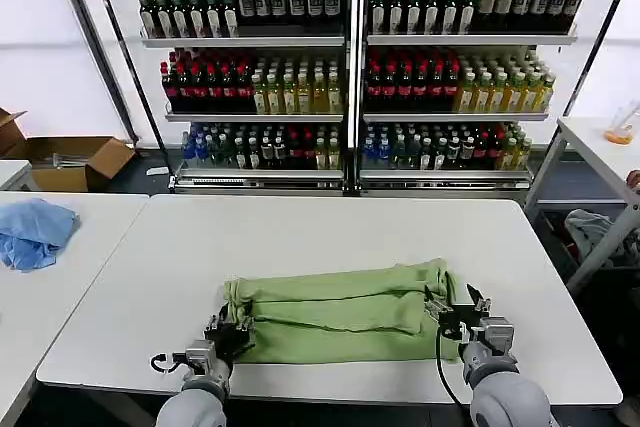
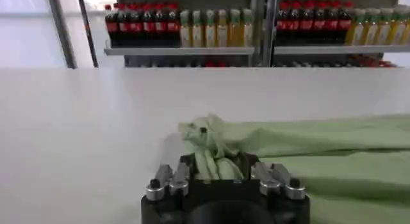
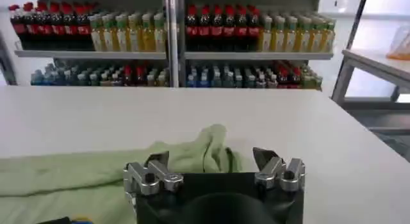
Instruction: Fold and organize the clothes.
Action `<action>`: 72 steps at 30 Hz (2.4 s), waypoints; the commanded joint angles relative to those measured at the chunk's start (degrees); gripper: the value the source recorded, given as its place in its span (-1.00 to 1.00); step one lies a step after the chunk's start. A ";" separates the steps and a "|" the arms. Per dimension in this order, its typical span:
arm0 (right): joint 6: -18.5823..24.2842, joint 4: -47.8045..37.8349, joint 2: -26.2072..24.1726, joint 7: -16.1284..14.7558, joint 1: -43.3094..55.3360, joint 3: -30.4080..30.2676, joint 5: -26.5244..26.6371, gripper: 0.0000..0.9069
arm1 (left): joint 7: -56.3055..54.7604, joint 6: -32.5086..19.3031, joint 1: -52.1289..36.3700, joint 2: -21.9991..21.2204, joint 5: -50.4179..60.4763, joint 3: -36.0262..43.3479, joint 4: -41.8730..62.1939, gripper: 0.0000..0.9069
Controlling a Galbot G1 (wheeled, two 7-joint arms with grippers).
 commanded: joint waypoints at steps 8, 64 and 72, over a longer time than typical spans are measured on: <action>0.34 0.28 -0.20 0.11 -0.04 0.40 0.18 1.00 | 2.01 -2.82 -0.16 2.36 -8.68 -7.69 -0.49 -0.96; 0.31 0.04 -1.67 0.37 -0.55 0.98 0.70 1.00 | 11.12 0.37 -12.20 3.97 -15.85 12.71 1.02 0.20; 0.33 0.06 -1.44 0.35 -0.62 0.89 0.61 1.00 | 12.81 0.41 -11.72 5.83 -10.67 11.94 0.73 1.00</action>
